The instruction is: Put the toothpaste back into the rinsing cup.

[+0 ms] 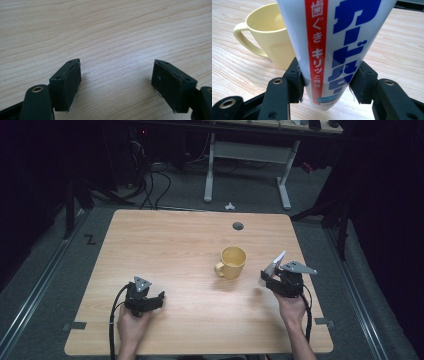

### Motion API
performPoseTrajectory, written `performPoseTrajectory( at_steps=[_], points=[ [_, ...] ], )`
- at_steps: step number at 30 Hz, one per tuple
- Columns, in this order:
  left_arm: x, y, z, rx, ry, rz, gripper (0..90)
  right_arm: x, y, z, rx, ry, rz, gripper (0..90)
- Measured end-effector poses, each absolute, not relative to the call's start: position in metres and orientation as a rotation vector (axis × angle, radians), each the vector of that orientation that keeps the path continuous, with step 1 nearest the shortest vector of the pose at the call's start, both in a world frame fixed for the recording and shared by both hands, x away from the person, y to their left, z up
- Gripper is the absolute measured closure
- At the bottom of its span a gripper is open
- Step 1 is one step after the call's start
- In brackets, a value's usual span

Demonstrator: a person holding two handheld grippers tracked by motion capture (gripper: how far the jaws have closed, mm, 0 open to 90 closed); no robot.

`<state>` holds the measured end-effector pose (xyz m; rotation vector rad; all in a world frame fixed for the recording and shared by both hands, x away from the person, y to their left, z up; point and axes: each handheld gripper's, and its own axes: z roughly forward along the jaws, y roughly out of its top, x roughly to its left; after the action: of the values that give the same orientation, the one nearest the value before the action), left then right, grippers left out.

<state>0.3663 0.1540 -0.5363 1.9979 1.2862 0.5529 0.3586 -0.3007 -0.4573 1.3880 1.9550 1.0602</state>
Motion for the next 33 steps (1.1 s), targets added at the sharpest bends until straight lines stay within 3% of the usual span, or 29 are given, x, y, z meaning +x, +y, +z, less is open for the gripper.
performPoseTrajectory(
  at_steps=[33],
  points=[
    [0.366, 0.154, -0.536, 1.999, 1.285, 0.553, 24.1, 0.363, -0.287, -0.429, 1.284, 1.97, 1.136, 50.5]
  ],
)
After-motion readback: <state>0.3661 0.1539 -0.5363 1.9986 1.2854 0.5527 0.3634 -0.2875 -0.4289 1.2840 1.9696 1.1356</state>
